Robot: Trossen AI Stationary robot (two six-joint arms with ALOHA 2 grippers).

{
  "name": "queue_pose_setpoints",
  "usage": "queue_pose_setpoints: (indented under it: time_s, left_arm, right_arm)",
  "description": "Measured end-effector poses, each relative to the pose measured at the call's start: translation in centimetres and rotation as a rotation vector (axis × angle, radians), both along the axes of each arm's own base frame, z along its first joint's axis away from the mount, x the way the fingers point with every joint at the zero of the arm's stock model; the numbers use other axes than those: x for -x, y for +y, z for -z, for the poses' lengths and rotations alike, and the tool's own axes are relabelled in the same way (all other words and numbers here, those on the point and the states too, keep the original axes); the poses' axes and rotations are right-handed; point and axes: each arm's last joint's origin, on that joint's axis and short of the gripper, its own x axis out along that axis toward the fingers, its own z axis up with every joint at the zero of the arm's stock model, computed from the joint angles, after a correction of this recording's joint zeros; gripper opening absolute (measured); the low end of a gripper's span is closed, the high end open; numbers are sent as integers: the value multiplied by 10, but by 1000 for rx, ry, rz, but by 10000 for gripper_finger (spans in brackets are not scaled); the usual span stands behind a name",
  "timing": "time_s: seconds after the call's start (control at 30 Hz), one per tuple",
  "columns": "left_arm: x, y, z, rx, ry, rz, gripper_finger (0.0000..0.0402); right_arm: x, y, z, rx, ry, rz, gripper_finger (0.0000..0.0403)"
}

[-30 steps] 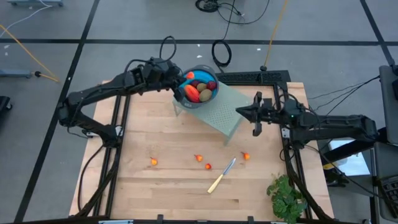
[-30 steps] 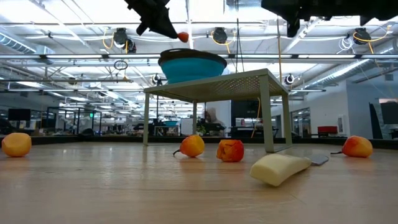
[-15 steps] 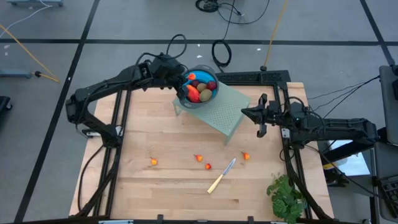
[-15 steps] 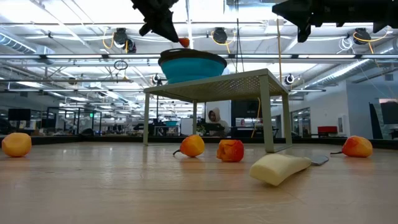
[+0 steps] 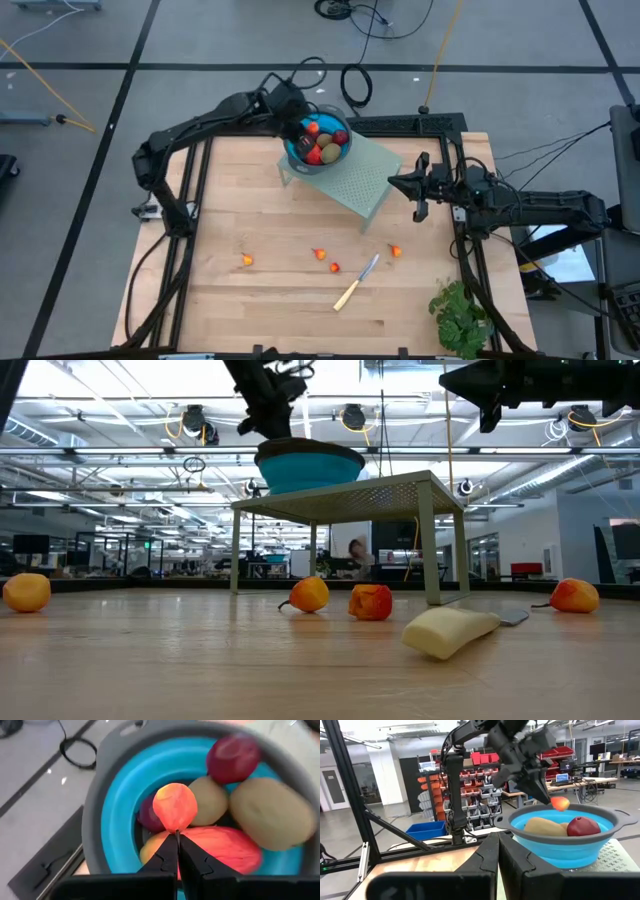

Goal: Pick & Place Fruit
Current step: Put the peach into the blue strainer bowl on the shelf

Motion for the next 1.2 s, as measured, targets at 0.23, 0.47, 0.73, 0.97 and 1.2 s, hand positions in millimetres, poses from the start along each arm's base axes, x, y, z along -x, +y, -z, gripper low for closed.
queue_pose_setpoints:
  time_s: [0.23, 0.47, 0.73, 0.97, 1.2]
  left_arm:
    - [-9, 15, 13, 47, 71, -9, 0]
    - [-8, 21, 18, 77, 84, -9, 0]
    - [-2, 19, 17, 94, 122, -27, 0]
    - [1, 19, 18, 76, 155, -66, 0]
    - [1, 20, 18, 65, 159, -71, 0]
  right_arm:
    - [0, 0, 1, 4, 6, -3, 1]
    - [0, 0, 2, 5, 24, -3, 1]
    - [0, 0, 2, 12, 25, -2, 1]
    - [0, 0, 2, 12, 25, -2, 1]
    - [0, 0, 2, 12, 25, -2, 2]
